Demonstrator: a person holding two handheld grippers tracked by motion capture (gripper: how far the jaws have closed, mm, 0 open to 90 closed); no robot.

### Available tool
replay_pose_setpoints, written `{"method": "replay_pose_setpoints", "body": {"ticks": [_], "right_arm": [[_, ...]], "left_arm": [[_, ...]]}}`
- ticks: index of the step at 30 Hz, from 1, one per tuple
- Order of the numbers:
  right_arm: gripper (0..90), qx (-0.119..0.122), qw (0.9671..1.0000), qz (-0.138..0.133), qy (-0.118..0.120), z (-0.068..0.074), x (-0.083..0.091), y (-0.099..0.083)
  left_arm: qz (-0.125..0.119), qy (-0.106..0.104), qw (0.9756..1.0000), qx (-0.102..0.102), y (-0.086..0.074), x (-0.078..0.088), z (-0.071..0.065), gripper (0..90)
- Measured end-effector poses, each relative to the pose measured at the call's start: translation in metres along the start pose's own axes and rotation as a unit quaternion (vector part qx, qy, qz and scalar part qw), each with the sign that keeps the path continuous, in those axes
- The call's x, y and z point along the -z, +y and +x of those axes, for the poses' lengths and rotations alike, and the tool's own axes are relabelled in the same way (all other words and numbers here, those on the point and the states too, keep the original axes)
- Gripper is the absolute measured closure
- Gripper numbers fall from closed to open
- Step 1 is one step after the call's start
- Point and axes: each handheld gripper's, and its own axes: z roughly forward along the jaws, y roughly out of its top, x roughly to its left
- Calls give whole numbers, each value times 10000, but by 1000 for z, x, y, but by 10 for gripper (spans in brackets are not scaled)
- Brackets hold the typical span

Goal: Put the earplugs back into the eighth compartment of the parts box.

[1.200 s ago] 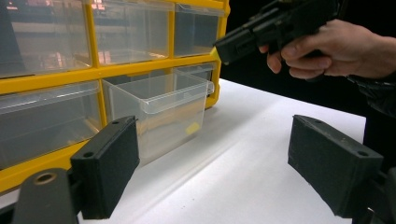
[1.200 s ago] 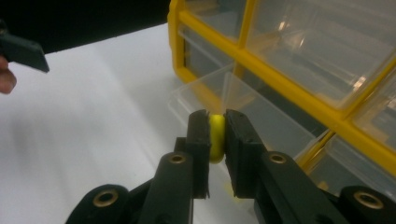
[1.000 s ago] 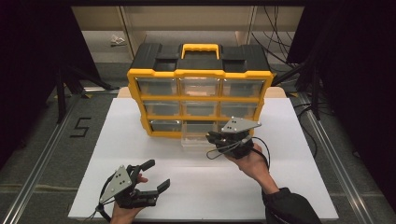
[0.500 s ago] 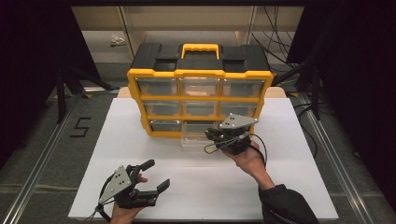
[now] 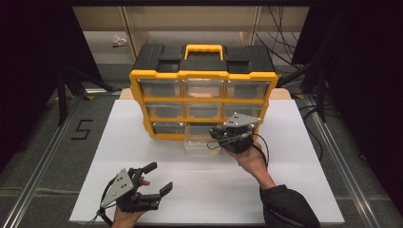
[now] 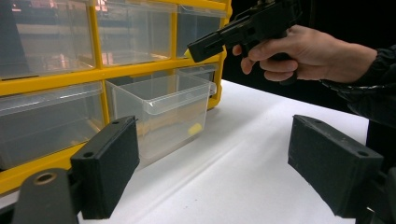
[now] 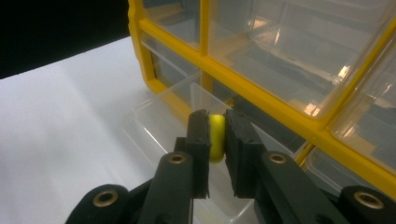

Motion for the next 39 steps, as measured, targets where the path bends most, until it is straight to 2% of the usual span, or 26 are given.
{"method": "replay_pose_setpoints", "body": {"ticks": [10, 13, 14, 19, 22, 26, 34, 39], "right_arm": [[767, -123, 9998, 146, -79, -7, -7, -6], [698, -187, 9997, 172, -63, -8, -7, -6], [642, -229, 9996, 175, -28, -8, -7, -6], [561, -272, 9995, 151, 40, -7, -5, -4], [476, -269, 9996, 108, 67, -3, -1, -1], [428, -288, 9995, 20, 106, 1, 4, 0], [384, -220, 9991, -240, 263, 16, 17, 2], [376, -196, 9989, -285, 322, 20, 20, 1]], "left_arm": [[9, -7, 10000, -3, 0, 0, 0, 159], [10, -9, 10000, -2, 0, 0, 0, 159], [9, -7, 10000, -2, 0, 0, 0, 159], [1, -7, 10000, -1, 0, 0, 0, 159], [7, -9, 10000, 5, 0, 1, 0, 159], [10, -14, 10000, 5, 0, 1, 0, 159], [3, -57, 10000, -3, 1, 1, 0, 158], [2, -58, 10000, -5, 1, 1, 0, 158]]}}
